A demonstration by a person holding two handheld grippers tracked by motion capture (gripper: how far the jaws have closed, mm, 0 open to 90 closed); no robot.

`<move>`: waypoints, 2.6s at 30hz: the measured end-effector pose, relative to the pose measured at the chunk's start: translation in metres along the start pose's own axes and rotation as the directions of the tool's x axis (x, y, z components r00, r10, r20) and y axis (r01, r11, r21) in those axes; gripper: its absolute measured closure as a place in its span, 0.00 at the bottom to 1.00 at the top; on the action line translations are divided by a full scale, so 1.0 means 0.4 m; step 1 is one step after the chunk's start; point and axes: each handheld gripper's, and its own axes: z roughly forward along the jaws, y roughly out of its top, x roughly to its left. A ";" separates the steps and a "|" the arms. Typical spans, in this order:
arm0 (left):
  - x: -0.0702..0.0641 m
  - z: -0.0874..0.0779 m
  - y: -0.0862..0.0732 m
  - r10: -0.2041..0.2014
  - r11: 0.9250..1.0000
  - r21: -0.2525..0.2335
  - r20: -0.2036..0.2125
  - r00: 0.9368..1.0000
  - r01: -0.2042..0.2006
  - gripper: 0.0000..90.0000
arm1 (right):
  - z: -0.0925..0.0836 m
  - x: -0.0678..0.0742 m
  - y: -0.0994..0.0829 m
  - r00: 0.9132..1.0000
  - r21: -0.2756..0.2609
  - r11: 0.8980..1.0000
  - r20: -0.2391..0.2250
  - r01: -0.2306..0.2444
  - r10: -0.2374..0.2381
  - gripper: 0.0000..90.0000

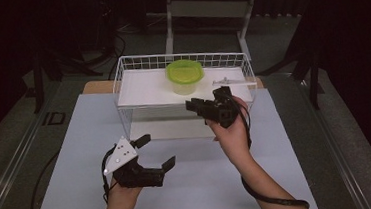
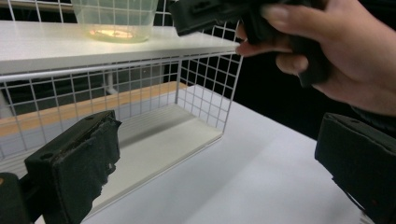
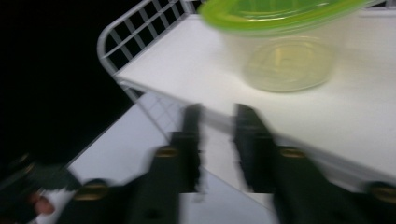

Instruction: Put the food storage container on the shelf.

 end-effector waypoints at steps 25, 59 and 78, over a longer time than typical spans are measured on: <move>-0.007 0.008 -0.016 0.025 0.999 0.033 0.120 0.992 -0.029 0.01 | -0.078 0.007 -0.205 0.975 -0.101 0.970 -0.014 0.220 -0.223 0.16; 0.022 -0.081 -0.173 -0.007 0.983 0.185 0.090 0.996 -0.010 0.01 | -0.255 -0.089 -0.448 0.978 -0.027 0.979 0.060 0.200 -0.198 0.16; 0.031 -0.095 -0.181 0.036 0.991 0.129 0.057 0.998 -0.043 0.01 | -0.247 -0.124 -0.469 0.969 -0.060 0.969 0.070 0.240 -0.236 0.17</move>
